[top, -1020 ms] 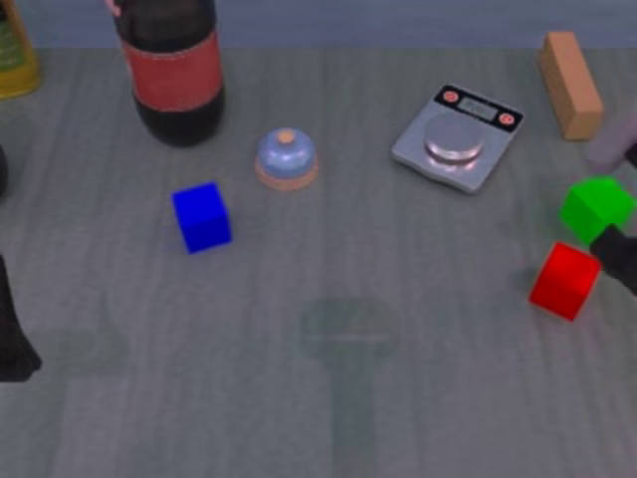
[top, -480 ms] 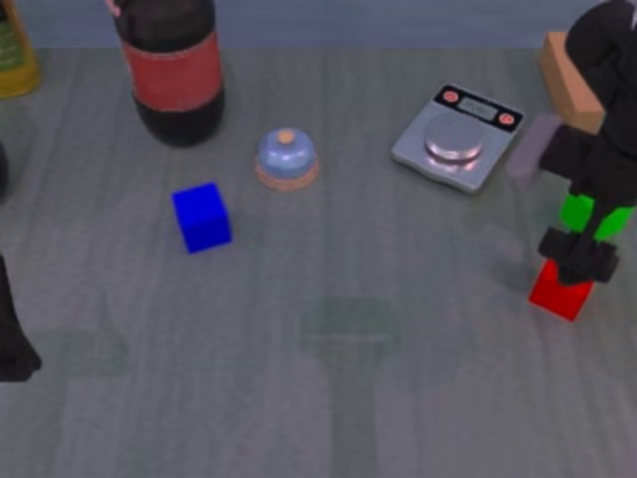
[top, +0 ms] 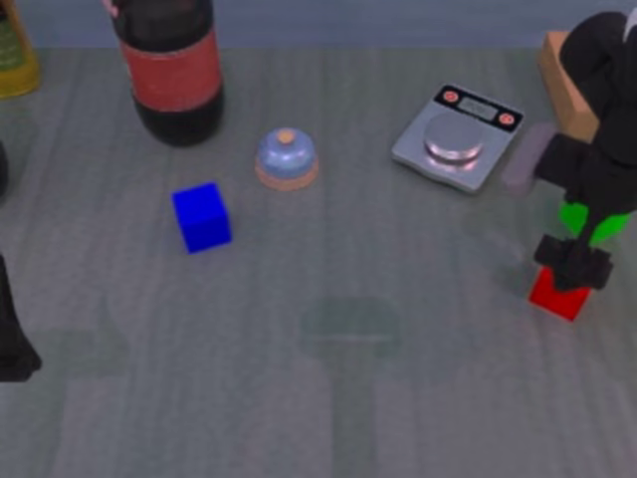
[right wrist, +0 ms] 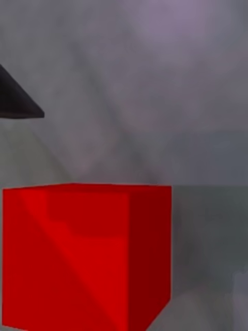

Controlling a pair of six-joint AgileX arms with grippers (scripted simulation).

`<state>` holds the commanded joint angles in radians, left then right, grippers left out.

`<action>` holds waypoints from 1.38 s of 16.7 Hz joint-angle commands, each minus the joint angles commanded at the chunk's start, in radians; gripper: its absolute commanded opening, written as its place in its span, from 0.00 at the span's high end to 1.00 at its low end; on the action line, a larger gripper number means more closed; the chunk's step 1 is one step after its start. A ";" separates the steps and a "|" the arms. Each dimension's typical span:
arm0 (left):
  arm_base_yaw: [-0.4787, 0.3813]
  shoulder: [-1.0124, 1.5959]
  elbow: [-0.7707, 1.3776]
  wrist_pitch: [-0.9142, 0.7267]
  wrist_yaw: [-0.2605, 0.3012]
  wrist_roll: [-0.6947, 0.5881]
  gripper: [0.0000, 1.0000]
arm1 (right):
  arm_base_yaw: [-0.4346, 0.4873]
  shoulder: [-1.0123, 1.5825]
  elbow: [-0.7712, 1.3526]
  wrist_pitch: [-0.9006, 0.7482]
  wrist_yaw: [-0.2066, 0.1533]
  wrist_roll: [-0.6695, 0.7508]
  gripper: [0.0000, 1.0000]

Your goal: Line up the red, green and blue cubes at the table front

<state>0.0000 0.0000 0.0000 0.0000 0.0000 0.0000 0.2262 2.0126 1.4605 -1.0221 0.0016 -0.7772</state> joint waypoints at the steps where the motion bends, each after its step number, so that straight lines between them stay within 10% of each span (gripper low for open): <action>1: 0.000 0.000 0.000 0.000 0.000 0.000 0.00 | 0.001 0.016 -0.019 0.035 0.000 0.000 0.00; 11: 0.000 0.000 0.000 0.000 0.000 0.000 0.00 | 0.003 0.123 -0.145 0.272 0.001 0.004 0.00; 23: 0.000 0.000 0.000 0.000 0.000 0.000 0.00 | 0.003 0.123 -0.145 0.272 0.001 0.004 0.90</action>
<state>0.0000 0.0000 0.0000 0.0000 0.0000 0.0000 0.2296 2.1356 1.3152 -0.7504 0.0025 -0.7727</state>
